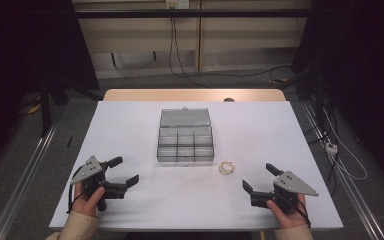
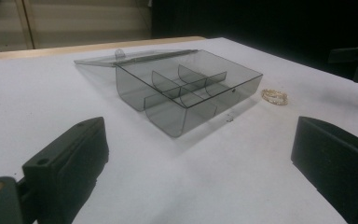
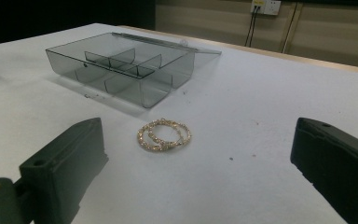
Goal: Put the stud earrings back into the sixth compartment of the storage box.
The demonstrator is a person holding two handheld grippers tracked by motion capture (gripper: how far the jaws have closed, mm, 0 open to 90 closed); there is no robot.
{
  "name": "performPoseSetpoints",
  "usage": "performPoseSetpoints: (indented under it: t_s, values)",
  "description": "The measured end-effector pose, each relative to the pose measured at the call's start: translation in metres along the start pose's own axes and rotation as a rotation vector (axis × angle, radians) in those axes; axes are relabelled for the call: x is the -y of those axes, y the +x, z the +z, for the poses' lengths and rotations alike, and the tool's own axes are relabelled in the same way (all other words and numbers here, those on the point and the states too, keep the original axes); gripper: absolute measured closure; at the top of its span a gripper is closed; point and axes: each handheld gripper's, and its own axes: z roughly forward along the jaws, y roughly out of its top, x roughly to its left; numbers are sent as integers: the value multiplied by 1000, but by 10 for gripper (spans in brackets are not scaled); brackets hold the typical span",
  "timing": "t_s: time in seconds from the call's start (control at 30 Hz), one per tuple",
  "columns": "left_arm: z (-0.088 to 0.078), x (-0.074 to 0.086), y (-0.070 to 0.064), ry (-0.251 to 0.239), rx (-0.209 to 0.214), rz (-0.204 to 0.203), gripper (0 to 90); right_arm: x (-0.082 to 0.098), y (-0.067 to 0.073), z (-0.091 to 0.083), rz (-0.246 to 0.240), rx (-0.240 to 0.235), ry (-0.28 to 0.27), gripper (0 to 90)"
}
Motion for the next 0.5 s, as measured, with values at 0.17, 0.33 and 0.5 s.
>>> performPoseSetpoints:
  t_s: [0.17, 0.33, 0.5]
  values:
    - [0, 0, 0, -2, -1, -2, 37, -2, 1, 4, -9, -7, 3, 29]
    - [-1, 0, 0, 0, -1, 0, 37, -6, 1, 9, -7, -3, 7, 26]
    - [1, -1, 0, 1, 3, 3, 37, -13, 2, 18, -11, 31, 28, 29]
